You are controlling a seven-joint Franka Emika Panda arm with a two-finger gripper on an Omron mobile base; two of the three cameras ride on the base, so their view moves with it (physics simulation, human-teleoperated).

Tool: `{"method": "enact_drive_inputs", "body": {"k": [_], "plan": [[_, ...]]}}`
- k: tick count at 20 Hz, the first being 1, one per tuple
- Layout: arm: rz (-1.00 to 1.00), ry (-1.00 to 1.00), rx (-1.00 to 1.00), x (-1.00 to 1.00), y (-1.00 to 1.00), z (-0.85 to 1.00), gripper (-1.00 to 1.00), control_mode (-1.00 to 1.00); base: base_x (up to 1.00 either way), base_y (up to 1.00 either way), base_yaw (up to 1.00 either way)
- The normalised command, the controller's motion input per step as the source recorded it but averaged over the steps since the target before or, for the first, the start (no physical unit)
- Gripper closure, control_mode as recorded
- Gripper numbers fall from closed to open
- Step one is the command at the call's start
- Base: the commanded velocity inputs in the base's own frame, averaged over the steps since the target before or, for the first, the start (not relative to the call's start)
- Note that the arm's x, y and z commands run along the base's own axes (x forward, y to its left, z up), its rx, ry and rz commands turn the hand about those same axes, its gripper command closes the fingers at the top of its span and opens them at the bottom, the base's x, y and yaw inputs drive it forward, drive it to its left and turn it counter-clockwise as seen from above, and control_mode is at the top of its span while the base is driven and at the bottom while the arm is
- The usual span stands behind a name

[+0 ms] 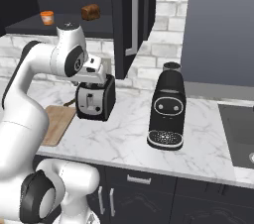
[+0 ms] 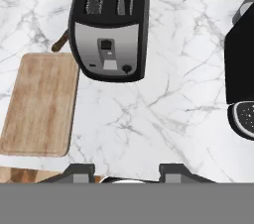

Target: Pick the bread, place it on the cutting board, pick the jam, place it on the counter, and close the cabinet.

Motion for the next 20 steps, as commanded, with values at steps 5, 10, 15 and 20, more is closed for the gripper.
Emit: {"method": "enact_drive_inputs", "body": {"k": [5, 10, 15, 20], "plan": [[0.0, 0.0, 0.0, 0.0, 0.0, 0.0, -1.0, -1.0, 0.0, 0.0, 0.0], [0.0, 0.0, 0.0, 0.0, 0.0, 0.0, -1.0, -1.0, 0.0, 0.0, 0.0], [0.0, 0.0, 0.0, 0.0, -0.04, 0.04, -1.0, -1.0, 0.0, 0.0, 0.0], [0.0, -0.11, 0.0, -0.01, 0.0, 0.52, -1.0, -1.0, 0.0, 0.0, 0.0]]}}
